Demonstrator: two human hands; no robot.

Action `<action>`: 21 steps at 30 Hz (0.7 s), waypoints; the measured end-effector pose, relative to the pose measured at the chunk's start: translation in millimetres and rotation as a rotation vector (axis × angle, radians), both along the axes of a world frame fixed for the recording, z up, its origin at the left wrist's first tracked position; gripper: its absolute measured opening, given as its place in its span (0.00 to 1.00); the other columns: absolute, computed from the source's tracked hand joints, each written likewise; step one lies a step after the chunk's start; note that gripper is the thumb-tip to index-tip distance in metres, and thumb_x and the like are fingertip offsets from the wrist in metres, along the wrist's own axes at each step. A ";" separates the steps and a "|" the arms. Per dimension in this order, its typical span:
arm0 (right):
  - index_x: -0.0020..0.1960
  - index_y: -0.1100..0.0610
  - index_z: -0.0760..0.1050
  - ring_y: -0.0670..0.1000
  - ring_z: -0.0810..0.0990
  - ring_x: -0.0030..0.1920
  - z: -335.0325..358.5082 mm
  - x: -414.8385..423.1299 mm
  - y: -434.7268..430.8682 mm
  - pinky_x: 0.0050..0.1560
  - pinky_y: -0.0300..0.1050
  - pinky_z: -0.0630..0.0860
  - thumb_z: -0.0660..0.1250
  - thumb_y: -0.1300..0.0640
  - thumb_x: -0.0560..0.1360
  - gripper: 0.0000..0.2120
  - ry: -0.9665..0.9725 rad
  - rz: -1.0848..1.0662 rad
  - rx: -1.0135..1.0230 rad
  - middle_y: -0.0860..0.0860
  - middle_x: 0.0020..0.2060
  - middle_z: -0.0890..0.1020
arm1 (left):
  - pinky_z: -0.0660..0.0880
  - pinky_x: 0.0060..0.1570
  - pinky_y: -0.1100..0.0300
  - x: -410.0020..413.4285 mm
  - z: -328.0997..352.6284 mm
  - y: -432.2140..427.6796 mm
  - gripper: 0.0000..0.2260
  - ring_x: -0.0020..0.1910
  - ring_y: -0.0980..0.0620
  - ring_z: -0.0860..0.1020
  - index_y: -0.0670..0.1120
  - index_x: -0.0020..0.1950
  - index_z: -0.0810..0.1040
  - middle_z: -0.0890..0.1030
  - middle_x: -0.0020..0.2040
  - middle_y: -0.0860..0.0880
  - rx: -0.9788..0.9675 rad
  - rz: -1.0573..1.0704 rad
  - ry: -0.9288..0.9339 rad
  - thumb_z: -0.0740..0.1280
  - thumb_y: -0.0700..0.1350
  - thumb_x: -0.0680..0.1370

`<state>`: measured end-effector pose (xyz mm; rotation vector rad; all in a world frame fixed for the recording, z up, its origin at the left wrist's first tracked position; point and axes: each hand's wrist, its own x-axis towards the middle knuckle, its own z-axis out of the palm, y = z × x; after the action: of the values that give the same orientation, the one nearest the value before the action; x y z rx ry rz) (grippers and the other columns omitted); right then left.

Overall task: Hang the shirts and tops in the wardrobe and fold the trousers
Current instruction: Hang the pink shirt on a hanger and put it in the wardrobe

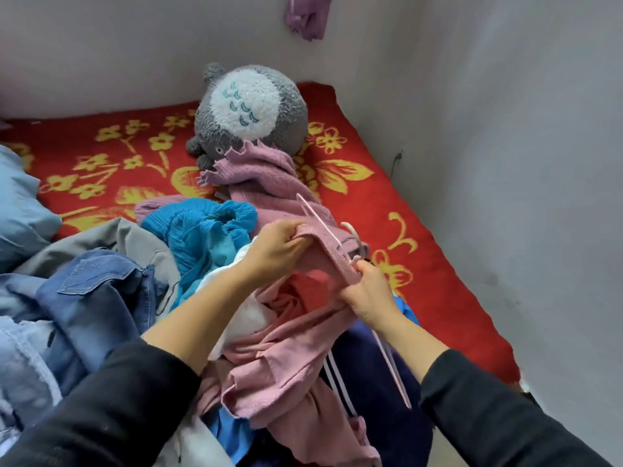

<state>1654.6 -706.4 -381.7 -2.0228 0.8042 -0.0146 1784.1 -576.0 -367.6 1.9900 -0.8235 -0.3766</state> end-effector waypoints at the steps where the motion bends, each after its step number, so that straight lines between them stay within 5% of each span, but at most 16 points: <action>1: 0.38 0.57 0.70 0.52 0.70 0.32 2.3 -0.6 3.6 0.27 0.35 0.63 0.72 0.62 0.65 0.10 -0.002 -0.032 -0.105 0.48 0.31 0.74 | 0.66 0.32 0.64 -4.0 13.6 0.2 0.13 0.28 0.64 0.68 0.52 0.28 0.68 0.72 0.26 0.60 -0.041 -0.002 -0.031 0.60 0.45 0.74; 5: 0.40 0.54 0.69 0.56 0.72 0.38 8.3 -9.5 30.3 0.35 0.47 0.64 0.69 0.42 0.65 0.17 -0.008 -0.187 -0.068 0.50 0.37 0.76 | 0.67 0.33 0.62 -17.4 62.4 12.9 0.12 0.31 0.62 0.67 0.48 0.30 0.70 0.71 0.28 0.58 -0.227 0.106 -0.069 0.59 0.46 0.75; 9: 0.38 0.55 0.68 0.59 0.74 0.43 -1.8 -29.6 51.2 0.39 0.47 0.66 0.64 0.57 0.71 0.06 0.075 -0.192 -0.079 0.54 0.37 0.77 | 0.69 0.35 0.63 -14.1 112.0 44.0 0.13 0.32 0.61 0.70 0.38 0.39 0.74 0.74 0.34 0.50 -0.528 0.391 0.051 0.60 0.44 0.80; 12: 0.29 0.56 0.62 0.57 0.66 0.37 6.3 -37.3 58.6 0.33 0.48 0.59 0.63 0.58 0.75 0.17 0.064 -0.125 -0.131 0.51 0.27 0.67 | 0.69 0.35 0.65 -14.2 155.8 67.3 0.12 0.33 0.60 0.69 0.45 0.37 0.72 0.72 0.34 0.51 -0.619 0.482 0.056 0.60 0.42 0.81; 18: 0.32 0.54 0.67 0.53 0.70 0.33 129.1 4.0 43.6 0.31 0.47 0.61 0.61 0.58 0.76 0.14 -0.355 -0.210 -0.114 0.48 0.29 0.72 | 0.71 0.35 0.66 -9.5 257.5 114.7 0.12 0.32 0.61 0.72 0.51 0.38 0.74 0.74 0.34 0.54 -0.750 0.612 -0.078 0.60 0.45 0.81; 21: 0.34 0.58 0.71 0.51 0.68 0.34 201.0 25.0 26.3 0.29 0.44 0.63 0.61 0.59 0.76 0.12 -0.629 -0.303 -0.121 0.47 0.26 0.68 | 0.66 0.32 0.75 -8.2 299.5 134.6 0.08 0.35 0.60 0.71 0.50 0.46 0.73 0.74 0.38 0.55 -0.579 0.653 -0.294 0.56 0.46 0.82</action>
<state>1679.6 -680.0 -180.7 -1.8229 0.6961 -0.8453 1775.9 -441.4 -68.1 1.6500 -0.3485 0.4926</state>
